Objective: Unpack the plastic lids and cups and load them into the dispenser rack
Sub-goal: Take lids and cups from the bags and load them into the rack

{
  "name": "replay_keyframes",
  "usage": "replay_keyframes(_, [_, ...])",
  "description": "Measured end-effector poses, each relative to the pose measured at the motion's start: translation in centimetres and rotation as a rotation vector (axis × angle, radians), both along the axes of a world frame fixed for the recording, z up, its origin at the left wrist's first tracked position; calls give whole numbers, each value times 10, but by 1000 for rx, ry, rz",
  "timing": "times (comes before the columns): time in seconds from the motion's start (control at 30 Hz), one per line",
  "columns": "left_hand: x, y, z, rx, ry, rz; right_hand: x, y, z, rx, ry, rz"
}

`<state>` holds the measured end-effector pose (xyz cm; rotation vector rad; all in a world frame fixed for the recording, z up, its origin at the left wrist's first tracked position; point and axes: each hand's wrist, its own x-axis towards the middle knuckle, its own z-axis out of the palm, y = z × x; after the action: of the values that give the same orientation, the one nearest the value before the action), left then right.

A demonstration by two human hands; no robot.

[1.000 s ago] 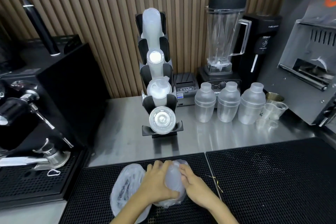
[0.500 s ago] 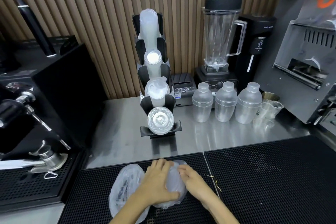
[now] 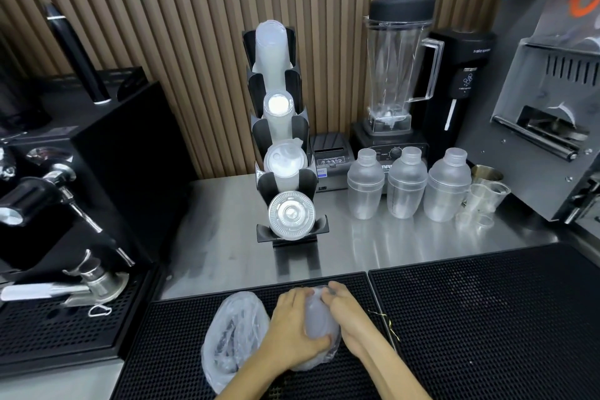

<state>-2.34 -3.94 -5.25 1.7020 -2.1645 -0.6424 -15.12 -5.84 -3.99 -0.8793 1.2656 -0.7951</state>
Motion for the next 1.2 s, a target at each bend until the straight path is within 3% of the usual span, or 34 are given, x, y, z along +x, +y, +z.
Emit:
replay_keyframes(0.33, [-6,-9,4,84,-244,47,4,-4,6,-53,41,-45])
replay_keyframes(0.53, [-8,1,0,-127,-336,111,-4,-4,11,-74,26,-35])
replay_keyframes(0.67, [-7,2,0,-143,-346,89,-5,-2,5,-55,11,-16])
replay_keyframes(0.87, [-7,5,-1,-193,-266,90,-11,-1,10,-134,4,39])
replay_keyframes(1.07, [-4,12,-5,-355,19,90,-9,0,8,-235,27,0])
replay_keyframes(1.2, [-1,17,-4,-404,149,79,-6,11,-4,-243,132,94])
